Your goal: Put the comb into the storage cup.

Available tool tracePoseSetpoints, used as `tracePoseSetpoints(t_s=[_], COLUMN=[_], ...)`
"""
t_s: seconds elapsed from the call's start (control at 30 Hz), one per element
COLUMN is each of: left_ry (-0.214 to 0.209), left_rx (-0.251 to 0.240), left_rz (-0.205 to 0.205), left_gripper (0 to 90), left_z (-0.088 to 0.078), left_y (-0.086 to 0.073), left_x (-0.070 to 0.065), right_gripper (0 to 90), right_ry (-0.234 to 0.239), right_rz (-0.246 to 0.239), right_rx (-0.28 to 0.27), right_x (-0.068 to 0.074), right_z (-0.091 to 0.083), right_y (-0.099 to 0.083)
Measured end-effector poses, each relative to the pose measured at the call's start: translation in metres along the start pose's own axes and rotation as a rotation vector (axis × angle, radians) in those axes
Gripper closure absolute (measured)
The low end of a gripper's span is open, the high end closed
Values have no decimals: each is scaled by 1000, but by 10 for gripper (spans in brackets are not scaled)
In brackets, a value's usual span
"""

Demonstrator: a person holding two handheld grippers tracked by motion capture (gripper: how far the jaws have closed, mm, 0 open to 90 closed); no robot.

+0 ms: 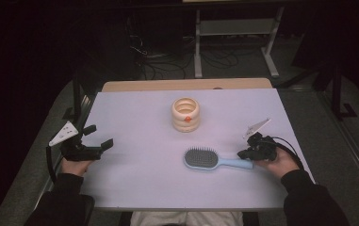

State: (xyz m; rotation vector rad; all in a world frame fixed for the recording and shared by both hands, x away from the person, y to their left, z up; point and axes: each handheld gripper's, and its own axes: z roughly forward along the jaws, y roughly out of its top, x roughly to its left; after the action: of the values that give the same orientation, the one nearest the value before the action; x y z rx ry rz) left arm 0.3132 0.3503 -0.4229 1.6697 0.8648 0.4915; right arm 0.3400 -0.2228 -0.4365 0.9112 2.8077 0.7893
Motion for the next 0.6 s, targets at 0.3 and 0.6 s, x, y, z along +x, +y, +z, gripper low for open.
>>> tracePoseSetpoints(t_s=[0.3, 0.6], left_ry=[1, -1], left_rx=[4, 6], left_rz=[1, -5], left_gripper=[0, 0], left_z=[0, 0], left_y=[0, 0], left_x=[0, 0], right_gripper=[886, 886], right_ry=[14, 6], right_rz=[-9, -35], right_rx=[-3, 8], right_x=[9, 18], right_z=[-3, -4], right_y=[-3, -7])
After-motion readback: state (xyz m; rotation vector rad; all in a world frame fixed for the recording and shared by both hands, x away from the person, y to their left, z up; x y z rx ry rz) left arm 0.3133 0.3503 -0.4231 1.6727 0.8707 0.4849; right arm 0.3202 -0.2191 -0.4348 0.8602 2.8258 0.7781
